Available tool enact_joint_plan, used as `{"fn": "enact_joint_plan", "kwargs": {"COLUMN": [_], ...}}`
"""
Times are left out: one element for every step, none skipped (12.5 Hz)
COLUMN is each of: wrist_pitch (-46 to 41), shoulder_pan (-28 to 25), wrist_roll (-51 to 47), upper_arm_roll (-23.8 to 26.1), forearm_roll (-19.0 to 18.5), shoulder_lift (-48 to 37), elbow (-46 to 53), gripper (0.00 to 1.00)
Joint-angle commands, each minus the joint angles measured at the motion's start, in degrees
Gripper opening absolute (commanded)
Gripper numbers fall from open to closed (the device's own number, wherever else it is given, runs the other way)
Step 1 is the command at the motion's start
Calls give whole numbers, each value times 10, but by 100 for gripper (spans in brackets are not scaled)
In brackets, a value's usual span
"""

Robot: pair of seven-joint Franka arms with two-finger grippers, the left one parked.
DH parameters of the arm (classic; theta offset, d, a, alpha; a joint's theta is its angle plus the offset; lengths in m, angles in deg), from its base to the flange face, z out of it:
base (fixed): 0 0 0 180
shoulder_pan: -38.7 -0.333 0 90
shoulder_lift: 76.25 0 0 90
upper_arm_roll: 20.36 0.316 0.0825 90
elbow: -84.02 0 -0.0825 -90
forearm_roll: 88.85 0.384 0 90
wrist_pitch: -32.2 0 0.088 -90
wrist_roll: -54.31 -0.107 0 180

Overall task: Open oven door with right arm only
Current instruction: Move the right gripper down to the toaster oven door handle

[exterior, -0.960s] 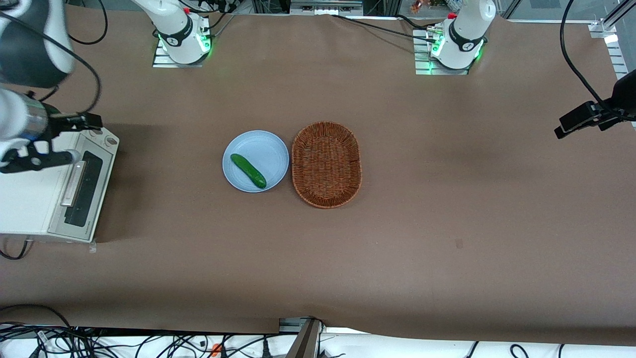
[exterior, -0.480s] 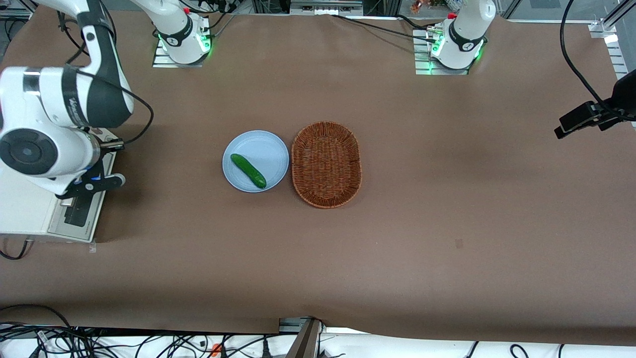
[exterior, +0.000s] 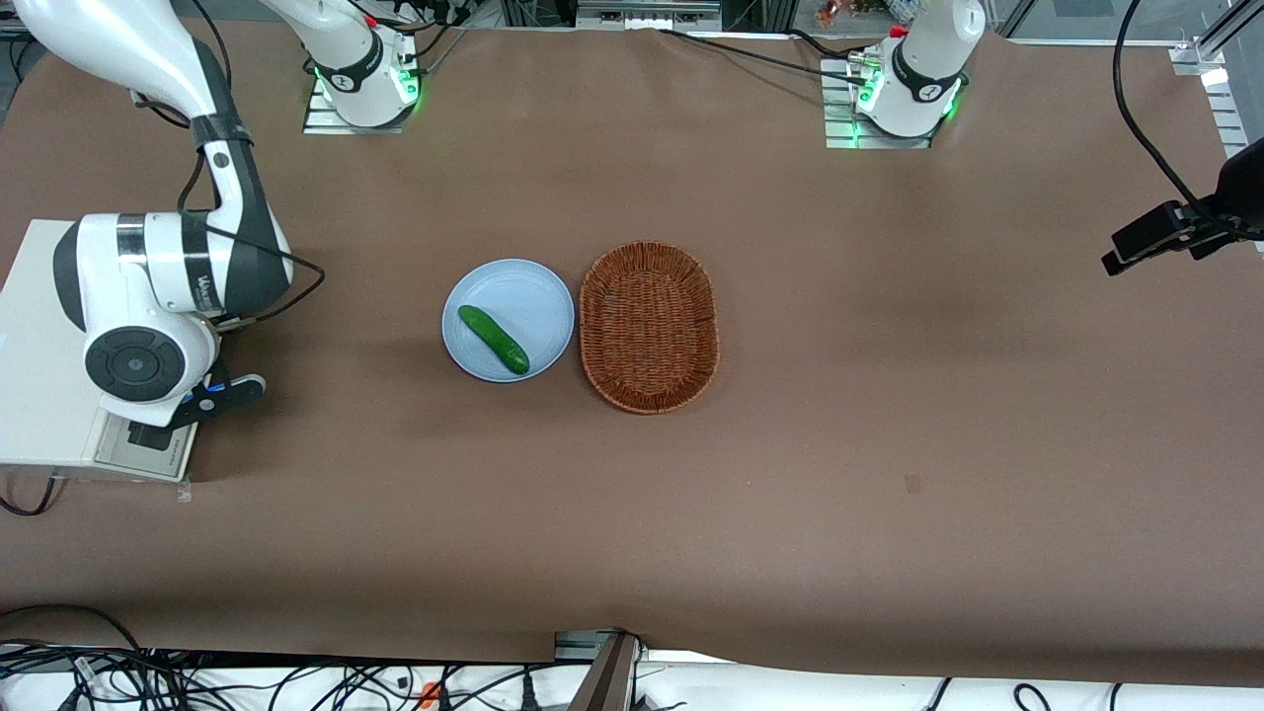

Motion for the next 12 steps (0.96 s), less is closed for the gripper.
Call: {"fn": "enact_joint_plan", "kwargs": {"wrist_pitch": [20, 26, 31, 38, 48, 55, 59, 63, 63, 63, 65, 67], "shoulder_pan": [22, 29, 35, 41, 49, 54, 54, 55, 57, 58, 58, 59], "wrist_roll": [57, 79, 92, 95, 99, 104, 104, 104, 104, 104, 104, 103], "upper_arm_roll": [2, 2, 2, 2, 2, 2, 2, 2, 2, 2, 2, 3], "forearm_roll": [-40, -50, -60, -66, -71, -77, -80, -81, -81, -81, -81, -80], "shoulder_lift": [2, 2, 3, 11, 18, 20, 24, 28, 30, 31, 31, 32], "elbow": [-6, -6, -6, -6, -6, -8, -8, -8, -8, -8, -8, -8], "gripper": [0, 0, 0, 0, 0, 0, 0, 0, 0, 0, 0, 0]}}
